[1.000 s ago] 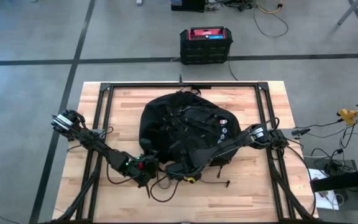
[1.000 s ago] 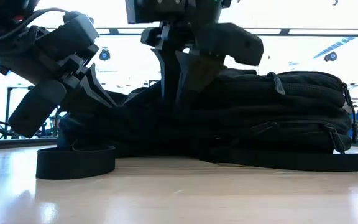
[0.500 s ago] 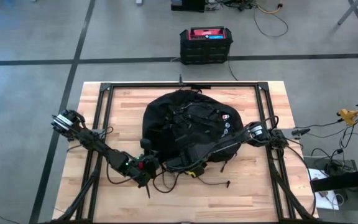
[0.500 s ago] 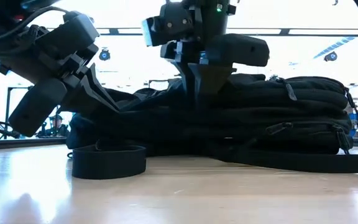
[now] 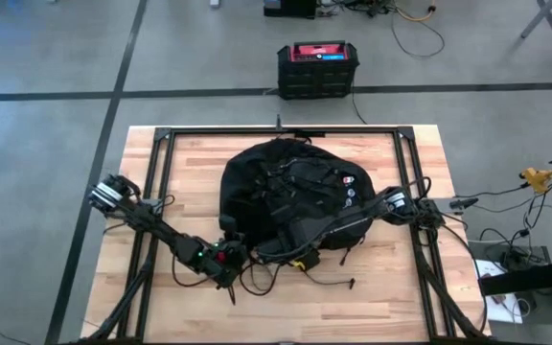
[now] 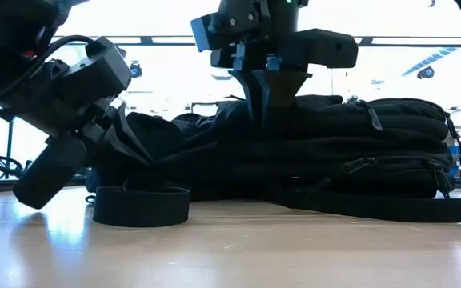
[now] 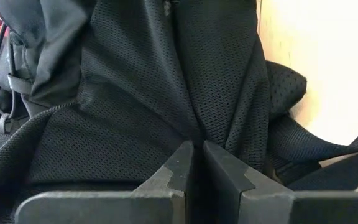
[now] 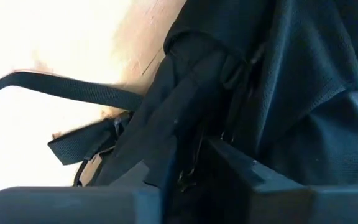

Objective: Unpack backpack
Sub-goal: Open the backpack

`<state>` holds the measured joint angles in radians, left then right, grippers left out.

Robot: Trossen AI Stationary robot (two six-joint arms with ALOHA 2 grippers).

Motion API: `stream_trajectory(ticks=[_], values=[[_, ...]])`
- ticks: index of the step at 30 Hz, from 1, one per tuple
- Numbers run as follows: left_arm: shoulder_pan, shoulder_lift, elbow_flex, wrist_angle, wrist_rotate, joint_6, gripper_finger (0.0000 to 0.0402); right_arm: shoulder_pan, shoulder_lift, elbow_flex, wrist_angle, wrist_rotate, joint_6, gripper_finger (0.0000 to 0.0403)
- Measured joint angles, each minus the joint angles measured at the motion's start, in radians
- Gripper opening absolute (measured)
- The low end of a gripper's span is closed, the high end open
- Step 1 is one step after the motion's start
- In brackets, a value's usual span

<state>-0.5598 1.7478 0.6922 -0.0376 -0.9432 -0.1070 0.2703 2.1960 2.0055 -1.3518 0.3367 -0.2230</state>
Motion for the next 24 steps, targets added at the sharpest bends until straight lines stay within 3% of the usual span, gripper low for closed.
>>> stream_trajectory(ticks=[5,10,14,20,24], values=[[0.000,0.001,0.000,0.001,0.004,0.000,0.0025,-0.024,0.004,-0.016,0.007,-0.003,-0.019,0.0141],[0.001,0.001,-0.001,0.003,0.010,-0.005,0.0025,-0.048,0.039,-0.025,0.019,0.009,-0.038,0.0150],[0.001,0.001,-0.002,0.002,0.012,-0.008,0.0025,-0.050,0.061,-0.025,0.025,0.071,-0.083,0.0118],[0.002,0.001,-0.002,-0.005,0.015,-0.009,0.0025,-0.053,0.060,-0.017,0.020,0.075,-0.096,0.0015],[0.002,0.002,-0.010,-0.021,0.017,-0.020,0.0025,-0.041,0.042,0.016,0.015,0.031,-0.083,0.0016]])
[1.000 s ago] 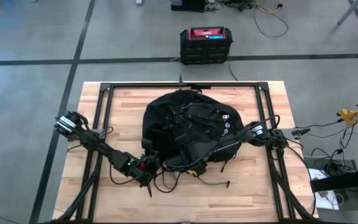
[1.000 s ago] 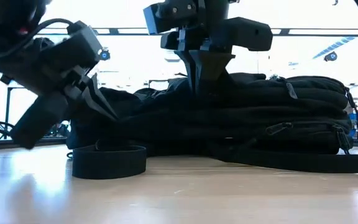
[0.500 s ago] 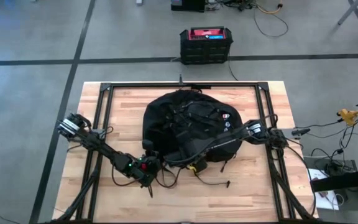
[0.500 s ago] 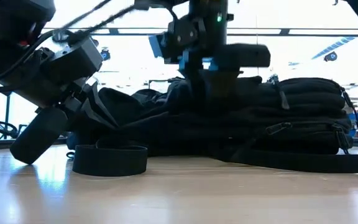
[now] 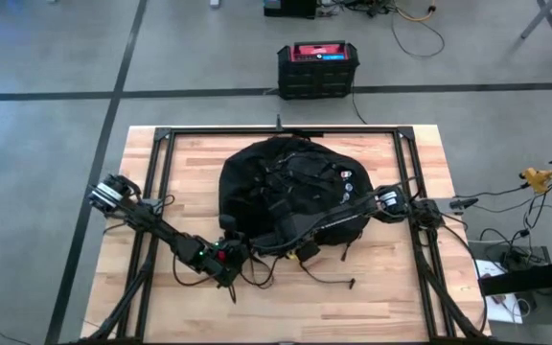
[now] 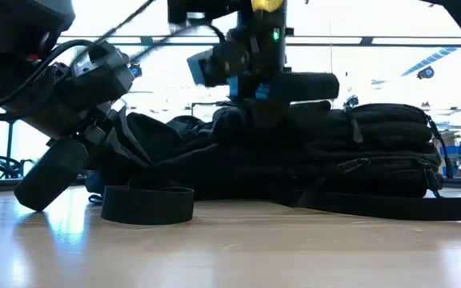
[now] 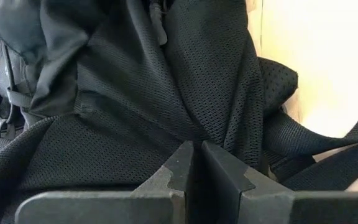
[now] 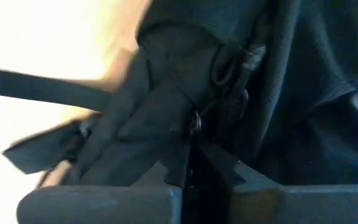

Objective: Unpack backpack
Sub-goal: Open the backpack

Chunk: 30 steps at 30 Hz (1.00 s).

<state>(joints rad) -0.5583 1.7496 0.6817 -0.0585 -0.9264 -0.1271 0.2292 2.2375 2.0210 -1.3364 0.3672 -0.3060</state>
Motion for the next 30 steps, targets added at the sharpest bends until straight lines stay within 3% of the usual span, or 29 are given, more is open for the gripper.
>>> stream_trajectory(ticks=[11,18,23,25,28,30], values=[[0.011,-0.005,-0.107,0.047,-0.024,-0.220,0.0025,0.103,-0.011,0.055,-0.045,-0.159,0.052,0.0001],[0.009,-0.024,-0.122,0.044,-0.126,-0.159,0.0025,0.159,-0.018,0.085,-0.047,-0.209,0.135,0.0001],[0.015,-0.155,-0.140,-0.112,-0.195,0.042,0.0025,0.186,-0.027,0.097,-0.064,-0.305,0.205,0.0000],[0.018,-0.232,-0.147,-0.223,-0.239,0.006,0.0025,0.209,-0.038,0.097,-0.081,-0.315,0.234,0.0000],[0.038,-0.359,-0.181,-0.378,-0.283,-0.165,0.0025,0.230,-0.044,0.097,-0.096,-0.336,0.269,0.0000],[0.034,-0.419,-0.205,-0.320,-0.260,-0.244,0.0024,0.238,-0.044,0.096,-0.091,-0.343,0.304,0.0000]])
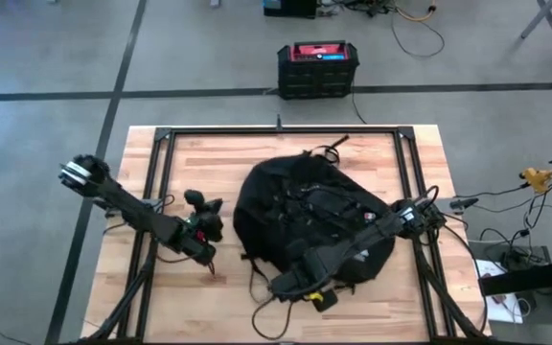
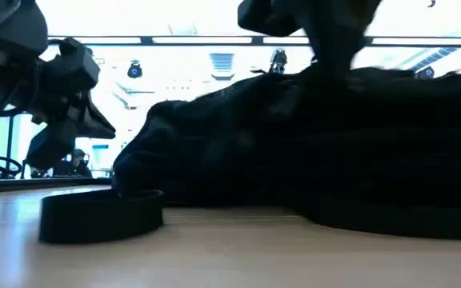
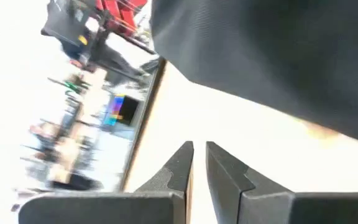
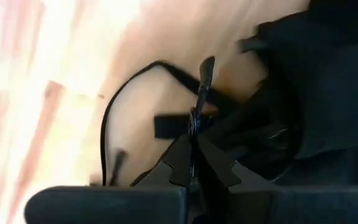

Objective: Unpack backpack
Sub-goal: Open the backpack

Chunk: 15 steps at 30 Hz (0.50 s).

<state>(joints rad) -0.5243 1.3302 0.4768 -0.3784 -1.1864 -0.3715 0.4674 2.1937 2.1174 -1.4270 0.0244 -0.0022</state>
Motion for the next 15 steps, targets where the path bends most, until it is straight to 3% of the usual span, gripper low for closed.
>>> stream_trajectory(ticks=[3,9,12,15], values=[[-0.016,-0.071,-0.025,0.171,0.050,0.035,0.0015,-0.001,0.000,-0.001,0.022,0.018,0.010,0.0000],[-0.072,0.029,-0.008,0.882,0.245,0.483,0.0001,-0.031,0.000,-0.001,0.087,0.116,0.006,0.0000],[-0.077,0.142,0.040,1.039,0.340,0.562,0.0001,-0.052,0.000,-0.004,0.089,0.128,-0.003,0.0000],[-0.064,0.261,0.110,1.085,0.350,0.565,0.0000,-0.065,0.000,-0.007,0.101,0.130,-0.015,0.0000]])
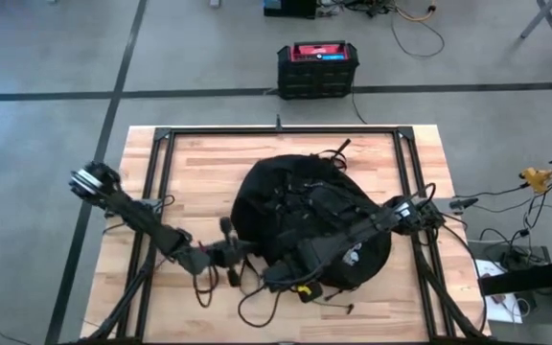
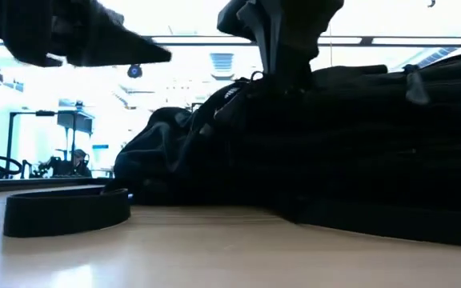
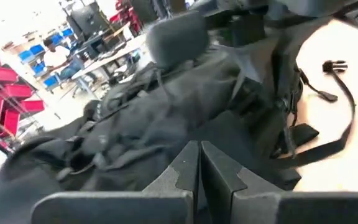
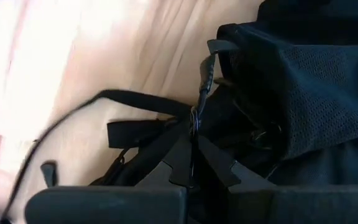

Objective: Unpack backpack
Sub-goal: Open the backpack

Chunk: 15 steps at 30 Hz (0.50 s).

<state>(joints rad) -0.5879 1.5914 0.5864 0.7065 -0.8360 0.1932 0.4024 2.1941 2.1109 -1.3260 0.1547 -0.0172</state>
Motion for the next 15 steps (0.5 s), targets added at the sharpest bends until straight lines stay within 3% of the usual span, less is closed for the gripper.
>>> stream_trajectory(ticks=[7,12,15], values=[[0.127,0.276,0.114,-0.086,0.054,-0.047,0.0000,-0.008,0.000,-0.001,0.038,0.007,-0.041,0.0000],[0.206,0.310,0.097,-0.244,0.057,-0.221,0.0000,0.028,0.002,-0.003,-0.005,0.030,-0.055,0.0000],[0.241,0.302,0.044,-0.233,0.027,-0.239,0.0000,0.070,0.002,-0.008,-0.021,-0.030,-0.061,0.0000]])
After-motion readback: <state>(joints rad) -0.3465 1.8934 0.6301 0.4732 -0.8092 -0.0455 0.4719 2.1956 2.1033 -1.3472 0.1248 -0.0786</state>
